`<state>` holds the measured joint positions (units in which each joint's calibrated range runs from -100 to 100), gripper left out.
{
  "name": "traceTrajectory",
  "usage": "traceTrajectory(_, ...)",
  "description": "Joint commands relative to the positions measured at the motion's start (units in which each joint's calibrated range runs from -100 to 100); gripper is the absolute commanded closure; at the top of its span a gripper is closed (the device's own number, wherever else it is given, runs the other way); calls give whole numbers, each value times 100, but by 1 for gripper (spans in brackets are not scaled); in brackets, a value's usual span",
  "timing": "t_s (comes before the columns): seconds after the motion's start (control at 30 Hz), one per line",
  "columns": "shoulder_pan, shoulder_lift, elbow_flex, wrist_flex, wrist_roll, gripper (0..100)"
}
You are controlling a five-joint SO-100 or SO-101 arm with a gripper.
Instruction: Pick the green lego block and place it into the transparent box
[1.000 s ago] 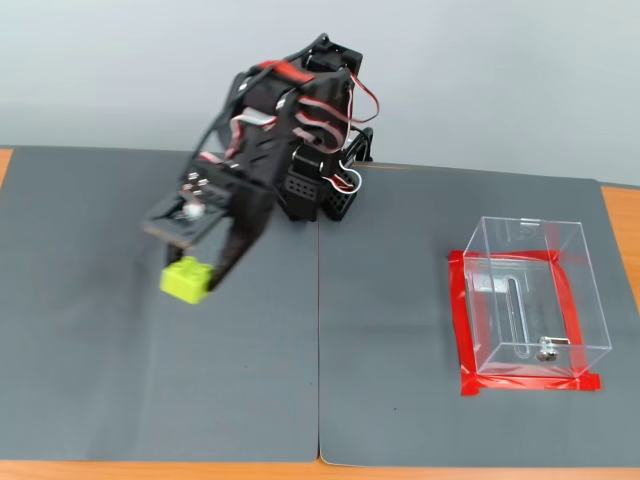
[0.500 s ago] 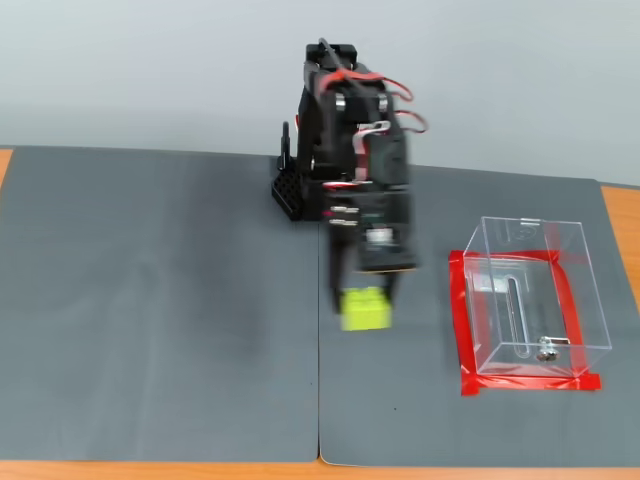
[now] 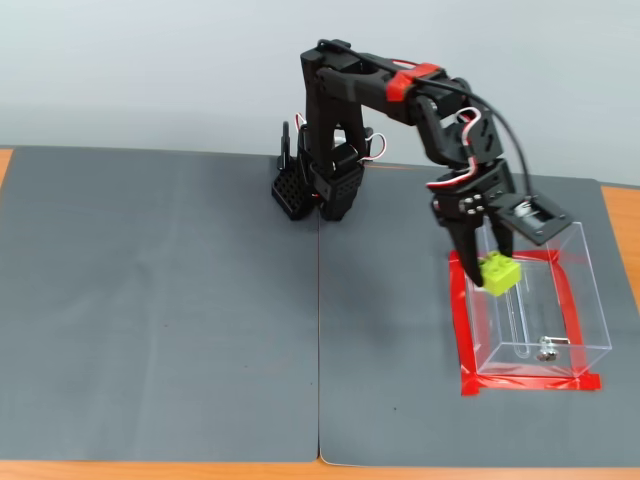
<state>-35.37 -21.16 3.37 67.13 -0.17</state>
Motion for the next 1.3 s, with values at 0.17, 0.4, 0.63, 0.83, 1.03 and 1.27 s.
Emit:
traceTrajectory(0.17, -942, 382, -296, -64, -32, 91)
traceTrajectory(0.4, -1278, 1111, -748, -64, -17, 91)
traceTrajectory(0.63, -1338, 1848, -1373, -55, -22, 91)
traceTrajectory(0.83, -1345, 2077, -1391, -20, 9, 86)
traceTrajectory(1.03, -1345, 2077, -1363, 15, 9, 71)
traceTrajectory(1.27, -1338, 2086, -1363, 15, 9, 75)
